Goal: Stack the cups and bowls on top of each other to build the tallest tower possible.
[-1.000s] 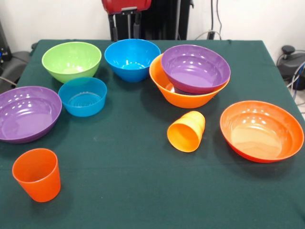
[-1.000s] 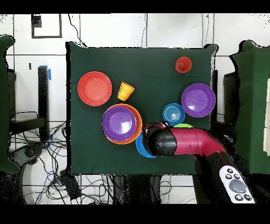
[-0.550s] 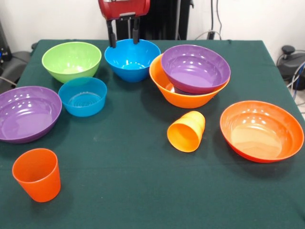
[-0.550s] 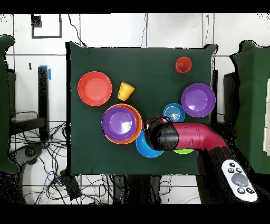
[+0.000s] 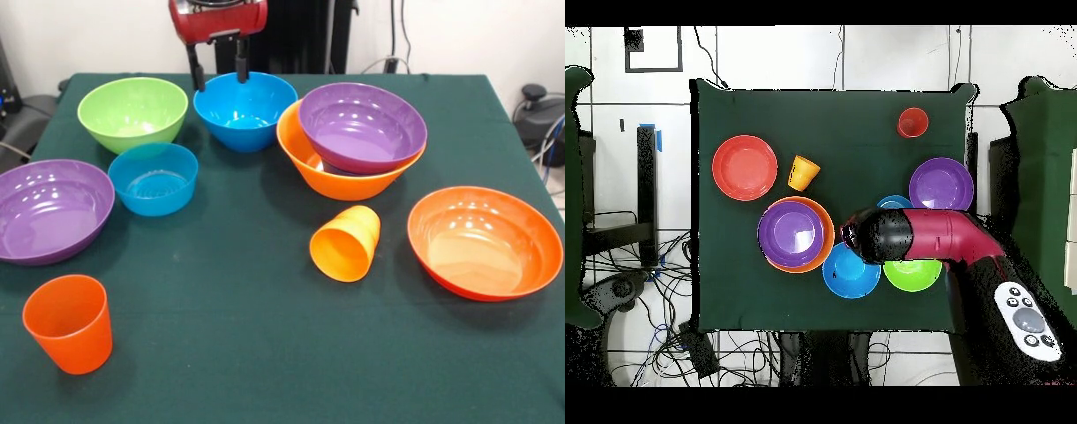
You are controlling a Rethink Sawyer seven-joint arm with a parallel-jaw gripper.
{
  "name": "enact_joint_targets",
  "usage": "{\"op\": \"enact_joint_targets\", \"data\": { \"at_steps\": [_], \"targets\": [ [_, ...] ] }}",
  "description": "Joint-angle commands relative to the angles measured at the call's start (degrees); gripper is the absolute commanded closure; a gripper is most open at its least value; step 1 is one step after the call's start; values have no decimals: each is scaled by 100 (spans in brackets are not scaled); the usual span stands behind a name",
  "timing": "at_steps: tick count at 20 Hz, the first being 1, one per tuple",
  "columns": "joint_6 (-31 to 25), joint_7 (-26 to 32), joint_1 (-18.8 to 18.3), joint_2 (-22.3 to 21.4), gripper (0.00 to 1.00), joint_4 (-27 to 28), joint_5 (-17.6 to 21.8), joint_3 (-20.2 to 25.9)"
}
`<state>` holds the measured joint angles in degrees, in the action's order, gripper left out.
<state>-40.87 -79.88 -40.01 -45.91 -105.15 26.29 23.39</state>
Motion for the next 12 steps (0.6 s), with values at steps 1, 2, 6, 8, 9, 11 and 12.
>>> {"op": "enact_joint_targets", "data": {
  "at_steps": [1, 2, 6, 8, 9, 11, 12],
  "targets": [
    [-281, 1079, -130, 380, 0, 356, 523, 434],
    [-257, 1089, -157, 413, 0, 364, 555, 441],
    [-144, 1117, -218, 655, 0, 532, 727, 453],
    [-79, 1134, -248, 797, 0, 633, 857, 459],
    [-111, 1145, -242, 850, 0, 696, 919, 454],
    [-167, 1142, -247, 904, 0, 770, 975, 470],
    [-197, 1148, -259, 918, 0, 792, 996, 482]
  ]
}}
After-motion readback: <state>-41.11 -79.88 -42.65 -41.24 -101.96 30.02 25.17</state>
